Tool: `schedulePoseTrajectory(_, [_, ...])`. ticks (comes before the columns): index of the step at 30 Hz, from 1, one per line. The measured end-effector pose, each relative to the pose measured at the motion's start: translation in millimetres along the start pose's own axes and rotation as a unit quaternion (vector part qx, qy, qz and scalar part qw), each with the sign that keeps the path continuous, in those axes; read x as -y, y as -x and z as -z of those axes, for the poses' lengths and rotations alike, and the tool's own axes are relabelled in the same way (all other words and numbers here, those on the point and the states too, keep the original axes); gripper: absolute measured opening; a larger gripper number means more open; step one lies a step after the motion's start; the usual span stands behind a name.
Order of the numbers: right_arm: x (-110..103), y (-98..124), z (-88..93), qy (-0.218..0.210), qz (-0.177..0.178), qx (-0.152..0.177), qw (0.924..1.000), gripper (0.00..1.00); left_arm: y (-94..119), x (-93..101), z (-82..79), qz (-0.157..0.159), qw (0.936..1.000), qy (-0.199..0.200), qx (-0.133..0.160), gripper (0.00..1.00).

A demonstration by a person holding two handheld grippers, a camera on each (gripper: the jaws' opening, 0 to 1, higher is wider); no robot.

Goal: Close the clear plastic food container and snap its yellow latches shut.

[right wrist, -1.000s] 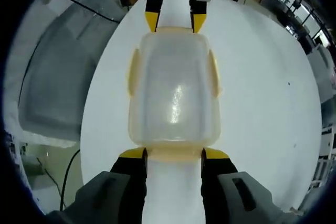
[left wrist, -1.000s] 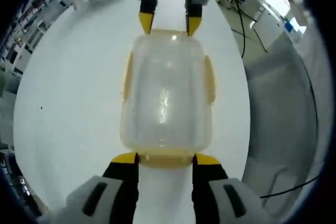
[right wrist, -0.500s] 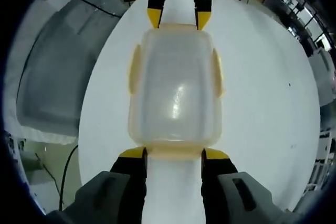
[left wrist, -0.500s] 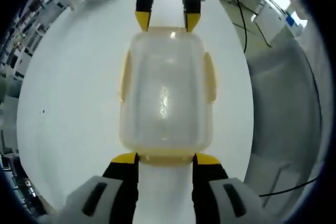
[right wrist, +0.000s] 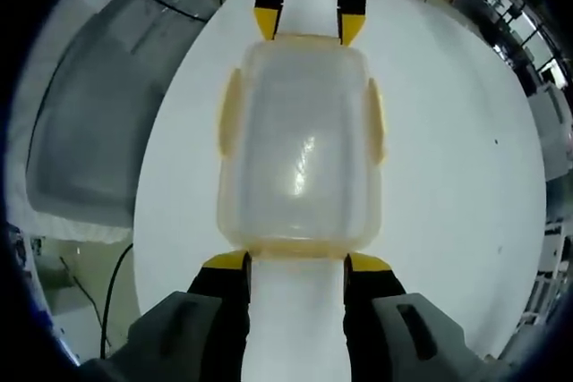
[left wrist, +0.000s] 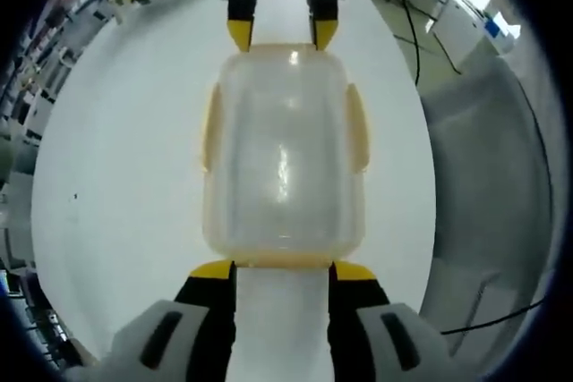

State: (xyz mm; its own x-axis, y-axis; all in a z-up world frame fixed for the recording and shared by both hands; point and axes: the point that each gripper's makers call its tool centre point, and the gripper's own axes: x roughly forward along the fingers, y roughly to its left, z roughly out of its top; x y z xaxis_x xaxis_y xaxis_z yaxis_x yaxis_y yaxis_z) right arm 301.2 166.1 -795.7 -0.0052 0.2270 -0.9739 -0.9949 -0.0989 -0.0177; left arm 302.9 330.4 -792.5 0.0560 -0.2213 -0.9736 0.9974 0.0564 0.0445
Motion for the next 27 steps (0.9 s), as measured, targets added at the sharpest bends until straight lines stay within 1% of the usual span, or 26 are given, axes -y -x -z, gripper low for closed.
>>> schedulePoseTrajectory(7, [-1.9,1.3,0.1,-0.002,-0.004,-0.002,1.0,0.37,0.9,-0.3,0.5,-0.006,0.9999,-0.01,0.007,0.34])
schedulePoseTrajectory(11, [-1.8,2.5,0.0,-0.001,-0.001,0.001,1.0,0.37,0.6,-0.6,0.8,-0.005,0.9999,-0.004,0.013,0.34])
schedulePoseTrajectory(13, [-3.1,2.2,0.7,-0.009,-0.004,0.004,0.9999,0.37,0.8,-0.8,0.3,-0.007,0.9998,-0.004,0.016,0.34])
schedulePoseTrajectory(20, [-3.8,4.4,2.6,-0.007,-0.004,0.006,1.0,0.37,1.7,-1.1,-2.2,-0.014,0.9996,-0.015,0.021,0.34])
schedulePoseTrajectory(24, [-5.0,9.2,2.4,-0.008,-0.005,0.013,0.9999,0.37,3.0,-1.9,-2.9,-0.016,0.9994,-0.02,0.024,0.34])
schedulePoseTrajectory(27, [-5.9,7.8,4.7,-0.012,-0.007,0.013,0.9998,0.37,4.1,-3.0,-4.4,-0.02,0.9991,-0.024,0.027,0.34])
